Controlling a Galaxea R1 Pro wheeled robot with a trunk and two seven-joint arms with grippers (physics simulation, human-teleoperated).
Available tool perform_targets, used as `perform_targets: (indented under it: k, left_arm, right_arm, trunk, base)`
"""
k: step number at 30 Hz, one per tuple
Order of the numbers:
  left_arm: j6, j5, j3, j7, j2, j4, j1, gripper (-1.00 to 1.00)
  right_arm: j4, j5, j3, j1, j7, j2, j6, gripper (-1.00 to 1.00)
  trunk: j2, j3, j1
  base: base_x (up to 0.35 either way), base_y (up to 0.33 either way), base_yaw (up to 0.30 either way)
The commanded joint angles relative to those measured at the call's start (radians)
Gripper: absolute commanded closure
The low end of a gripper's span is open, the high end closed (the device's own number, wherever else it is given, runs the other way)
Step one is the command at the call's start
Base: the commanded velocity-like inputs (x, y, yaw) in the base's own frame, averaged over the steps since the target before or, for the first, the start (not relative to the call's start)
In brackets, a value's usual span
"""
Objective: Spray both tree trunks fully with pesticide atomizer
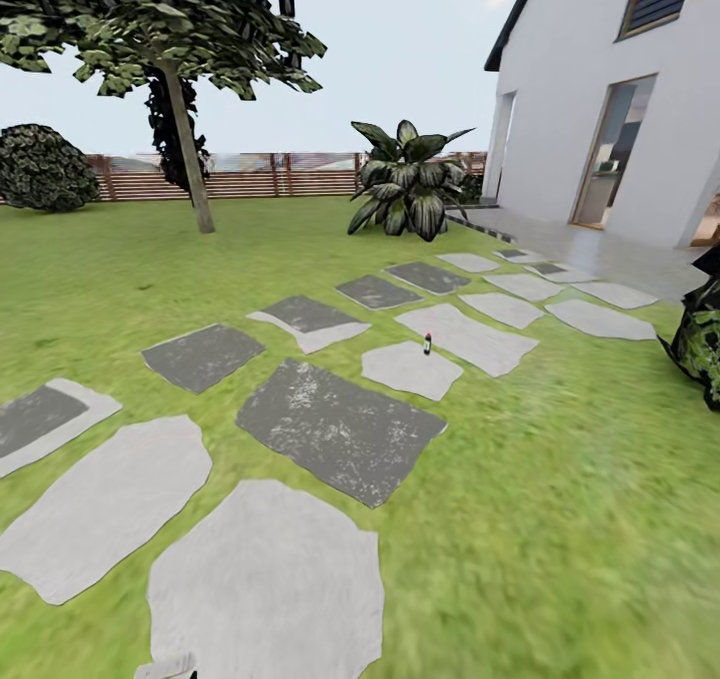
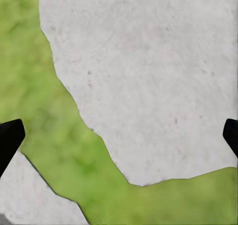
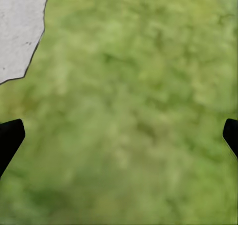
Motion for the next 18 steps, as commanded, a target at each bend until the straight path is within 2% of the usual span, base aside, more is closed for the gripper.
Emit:
perform_targets:
  k: [1, 18]
  left_arm:
    - [0.0, 0.0, 0.0, 0.0, 0.0, 0.0, 0.0, -1.0]
    - [0.001, 0.0, 0.0, 0.0, 0.0, 0.0, 0.0, -1.0]
  right_arm:
    - [0.0, 0.0, 0.0, 0.0, 0.0, 0.0, 0.0, -1.0]
    - [-0.001, 0.0, 0.0, 0.0, 0.0, 0.0, -0.001, -1.0]
  trunk:
    - [0.0, 0.0, 0.0]
    - [0.0, 0.0, 0.0]
  base:
    - [0.338, 0.0, -0.006]
    - [0.338, 0.0, -0.001]
